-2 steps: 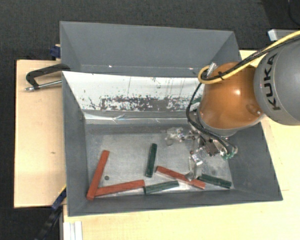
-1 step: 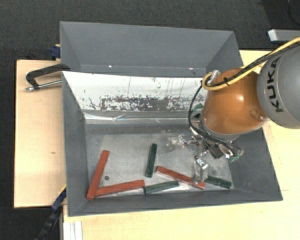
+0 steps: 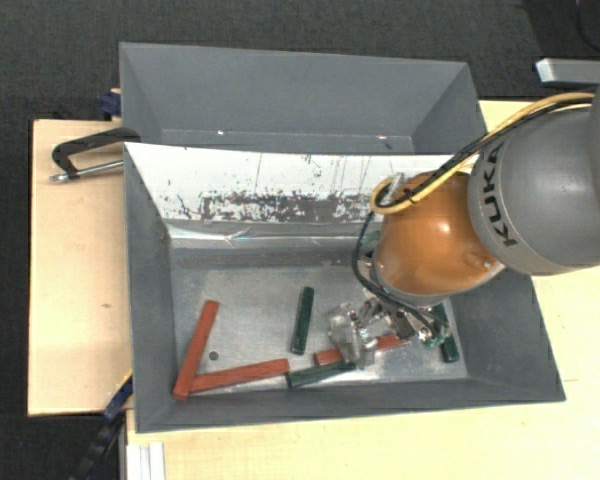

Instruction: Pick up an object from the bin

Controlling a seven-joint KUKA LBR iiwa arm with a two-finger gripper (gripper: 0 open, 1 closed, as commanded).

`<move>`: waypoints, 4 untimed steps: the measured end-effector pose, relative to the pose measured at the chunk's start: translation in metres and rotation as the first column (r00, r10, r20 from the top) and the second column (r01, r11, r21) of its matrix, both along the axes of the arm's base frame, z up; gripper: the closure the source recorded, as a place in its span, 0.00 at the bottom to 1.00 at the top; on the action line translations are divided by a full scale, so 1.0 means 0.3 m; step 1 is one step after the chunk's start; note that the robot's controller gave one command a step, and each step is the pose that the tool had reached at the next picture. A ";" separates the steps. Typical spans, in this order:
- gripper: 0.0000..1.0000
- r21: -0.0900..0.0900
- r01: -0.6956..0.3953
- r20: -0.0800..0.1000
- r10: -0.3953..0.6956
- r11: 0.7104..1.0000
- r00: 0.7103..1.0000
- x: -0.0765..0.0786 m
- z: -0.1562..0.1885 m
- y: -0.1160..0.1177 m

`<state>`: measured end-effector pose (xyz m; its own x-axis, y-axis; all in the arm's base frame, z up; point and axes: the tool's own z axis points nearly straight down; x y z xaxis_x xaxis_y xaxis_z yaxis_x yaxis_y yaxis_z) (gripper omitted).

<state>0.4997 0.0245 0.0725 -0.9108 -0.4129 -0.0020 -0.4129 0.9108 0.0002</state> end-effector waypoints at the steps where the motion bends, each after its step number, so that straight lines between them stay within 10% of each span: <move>1: 0.00 0.001 0.000 0.000 0.000 1.000 1.000 -0.001 -0.004 0.000; 2: 0.00 0.000 0.000 0.000 0.000 1.000 1.000 -0.002 -0.005 0.000; 3: 1.00 0.000 -0.443 0.000 0.443 0.897 0.897 -0.028 -0.007 -0.022; 4: 1.00 0.000 -0.443 0.000 0.443 0.897 0.897 -0.028 -0.007 -0.022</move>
Offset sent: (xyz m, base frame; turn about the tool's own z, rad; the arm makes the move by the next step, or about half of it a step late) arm 0.0000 0.0000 0.0000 0.0000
